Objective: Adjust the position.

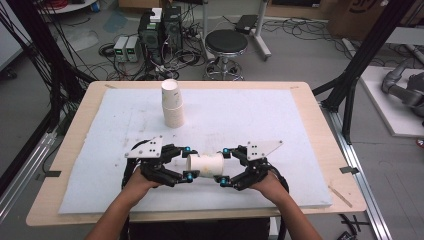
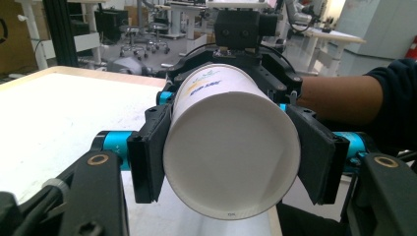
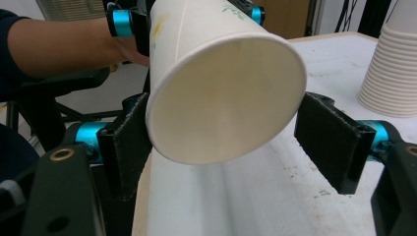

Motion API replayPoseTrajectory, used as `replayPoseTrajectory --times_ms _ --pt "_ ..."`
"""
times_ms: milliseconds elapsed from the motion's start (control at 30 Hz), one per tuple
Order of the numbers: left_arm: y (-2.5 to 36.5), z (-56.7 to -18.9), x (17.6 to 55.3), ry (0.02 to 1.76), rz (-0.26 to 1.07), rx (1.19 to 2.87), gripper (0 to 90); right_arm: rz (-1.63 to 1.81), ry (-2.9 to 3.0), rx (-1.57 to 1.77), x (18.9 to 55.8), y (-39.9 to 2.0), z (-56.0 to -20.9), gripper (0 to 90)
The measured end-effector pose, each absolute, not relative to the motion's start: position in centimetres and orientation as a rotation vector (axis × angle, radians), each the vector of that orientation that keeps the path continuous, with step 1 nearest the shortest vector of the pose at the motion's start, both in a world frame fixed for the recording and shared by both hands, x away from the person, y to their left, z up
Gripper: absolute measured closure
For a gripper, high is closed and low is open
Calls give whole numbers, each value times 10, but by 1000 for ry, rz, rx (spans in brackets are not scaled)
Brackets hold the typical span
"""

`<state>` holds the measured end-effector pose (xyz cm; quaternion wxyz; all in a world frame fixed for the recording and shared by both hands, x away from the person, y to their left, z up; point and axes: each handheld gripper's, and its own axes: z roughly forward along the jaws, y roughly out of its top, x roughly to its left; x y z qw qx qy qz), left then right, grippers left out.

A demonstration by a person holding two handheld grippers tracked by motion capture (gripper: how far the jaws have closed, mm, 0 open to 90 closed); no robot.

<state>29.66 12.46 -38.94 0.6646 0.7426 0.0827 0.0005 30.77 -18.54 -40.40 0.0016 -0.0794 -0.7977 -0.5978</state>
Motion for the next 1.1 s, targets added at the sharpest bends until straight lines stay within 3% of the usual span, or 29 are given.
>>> replayPoseTrajectory --times_ms 533,667,1100 --pt "127 -393 297 220 -29 1636 358 -1920 -2410 -258 309 -189 -402 318" --pt "125 -392 296 292 -41 1667 155 -1908 -2422 -267 310 -190 -402 318" --pt "133 -382 295 330 53 1814 146 -1742 -2572 -298 317 -194 -391 317"
